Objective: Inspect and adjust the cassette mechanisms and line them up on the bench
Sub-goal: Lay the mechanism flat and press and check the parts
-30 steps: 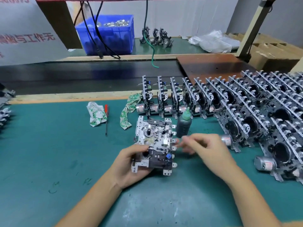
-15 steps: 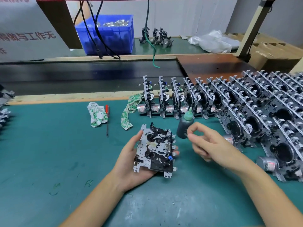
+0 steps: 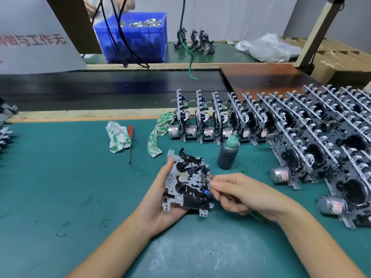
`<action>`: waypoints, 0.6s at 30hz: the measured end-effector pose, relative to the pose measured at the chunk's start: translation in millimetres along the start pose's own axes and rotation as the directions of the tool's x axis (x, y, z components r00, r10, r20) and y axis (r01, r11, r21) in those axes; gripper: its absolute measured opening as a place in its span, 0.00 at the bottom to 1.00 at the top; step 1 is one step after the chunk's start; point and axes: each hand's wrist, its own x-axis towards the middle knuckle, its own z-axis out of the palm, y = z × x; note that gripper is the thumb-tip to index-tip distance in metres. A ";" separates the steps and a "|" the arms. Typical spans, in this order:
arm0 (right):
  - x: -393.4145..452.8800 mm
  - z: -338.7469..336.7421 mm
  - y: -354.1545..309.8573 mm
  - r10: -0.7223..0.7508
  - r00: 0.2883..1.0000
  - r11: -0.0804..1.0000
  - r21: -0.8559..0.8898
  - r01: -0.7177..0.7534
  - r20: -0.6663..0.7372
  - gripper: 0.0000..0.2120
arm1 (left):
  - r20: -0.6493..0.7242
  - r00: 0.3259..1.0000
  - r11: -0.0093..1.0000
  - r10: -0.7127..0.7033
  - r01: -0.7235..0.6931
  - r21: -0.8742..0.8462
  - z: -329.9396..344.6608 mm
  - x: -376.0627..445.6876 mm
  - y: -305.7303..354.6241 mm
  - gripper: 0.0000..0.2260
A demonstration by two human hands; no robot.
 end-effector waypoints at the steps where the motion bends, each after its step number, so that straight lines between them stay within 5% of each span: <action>1: 0.4 2.3 -0.6 0.018 1.000 1.000 -0.024 -0.019 -0.015 0.16 | -0.023 1.000 1.000 -0.005 0.005 0.014 -0.6 0.4 -0.1 0.25; 7: 3.4 9.6 -0.7 0.086 0.994 0.994 -0.057 -0.090 -0.072 0.22 | -0.019 1.000 0.998 0.002 -0.001 0.058 1.2 0.7 -0.7 0.26; 18: 4.1 6.6 -0.3 0.137 0.990 0.990 -0.031 -0.136 0.035 0.25 | -0.036 0.999 1.000 -0.022 0.022 0.003 -4.1 1.9 1.8 0.33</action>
